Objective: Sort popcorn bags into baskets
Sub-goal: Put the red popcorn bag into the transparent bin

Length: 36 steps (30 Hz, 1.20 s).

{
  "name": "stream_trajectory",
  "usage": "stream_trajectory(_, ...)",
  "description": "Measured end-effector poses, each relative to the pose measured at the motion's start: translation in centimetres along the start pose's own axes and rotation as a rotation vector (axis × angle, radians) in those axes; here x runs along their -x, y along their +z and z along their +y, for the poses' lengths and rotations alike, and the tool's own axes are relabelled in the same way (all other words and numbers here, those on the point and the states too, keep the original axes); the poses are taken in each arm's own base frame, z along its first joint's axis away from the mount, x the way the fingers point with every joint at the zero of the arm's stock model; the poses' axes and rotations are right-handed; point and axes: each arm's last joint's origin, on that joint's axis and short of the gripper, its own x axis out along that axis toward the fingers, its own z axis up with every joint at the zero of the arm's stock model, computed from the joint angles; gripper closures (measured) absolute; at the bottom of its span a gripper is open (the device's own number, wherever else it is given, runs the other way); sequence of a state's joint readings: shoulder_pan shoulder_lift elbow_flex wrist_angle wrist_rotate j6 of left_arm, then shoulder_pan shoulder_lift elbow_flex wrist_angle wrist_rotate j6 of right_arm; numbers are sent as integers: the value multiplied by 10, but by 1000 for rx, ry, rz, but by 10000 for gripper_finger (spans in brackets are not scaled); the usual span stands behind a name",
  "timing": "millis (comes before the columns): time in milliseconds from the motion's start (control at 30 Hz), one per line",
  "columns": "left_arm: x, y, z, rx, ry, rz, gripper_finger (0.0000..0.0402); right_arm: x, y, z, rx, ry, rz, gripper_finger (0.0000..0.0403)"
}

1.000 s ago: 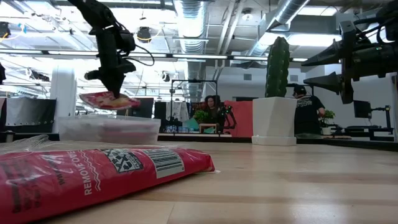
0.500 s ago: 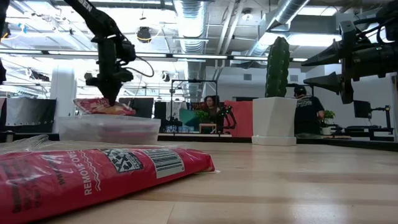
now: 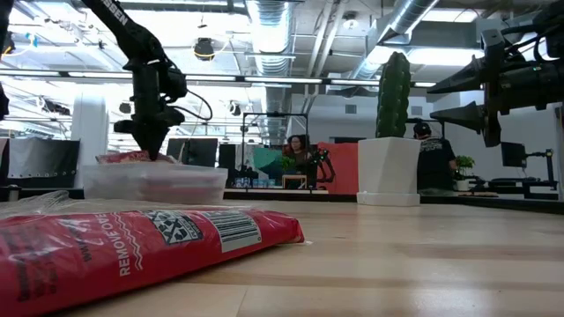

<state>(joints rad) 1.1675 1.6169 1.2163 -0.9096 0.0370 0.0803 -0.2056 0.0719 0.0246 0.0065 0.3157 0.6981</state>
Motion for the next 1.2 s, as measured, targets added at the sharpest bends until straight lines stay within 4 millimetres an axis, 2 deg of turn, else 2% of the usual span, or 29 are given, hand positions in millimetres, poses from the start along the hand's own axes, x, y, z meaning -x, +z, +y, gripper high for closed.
stream_trajectory(200, 0, 3, -3, -36, -25, -34, 333, 0, 0, 0, 0, 0, 0, 143)
stream_trajectory(533, 1, -5, -2, -78, 12, 61, 225, 0, 0, 0, 0, 0, 0, 143)
stream_trajectory(667, 14, -2, -9, -58, -76, 54, 209, 0, 0, 0, 0, 0, 0, 143)
stream_trajectory(800, 39, -4, -23, -69, -109, 12, 208, 0, 0, 0, 0, 0, 0, 143)
stream_trajectory(867, 52, -10, -35, -66, -158, -13, 208, 0, 0, 0, 0, 0, 0, 143)
stream_trajectory(967, 69, -25, -63, -86, -322, -61, 207, 0, 0, 0, 0, 0, 0, 143)
stream_trajectory(1067, 79, -44, -100, -146, -410, -104, 207, 0, 0, 0, 0, 0, 0, 143)
stream_trajectory(1200, 85, -82, -153, -219, -527, -146, 207, 0, 0, 0, 0, 5, 5, 143)
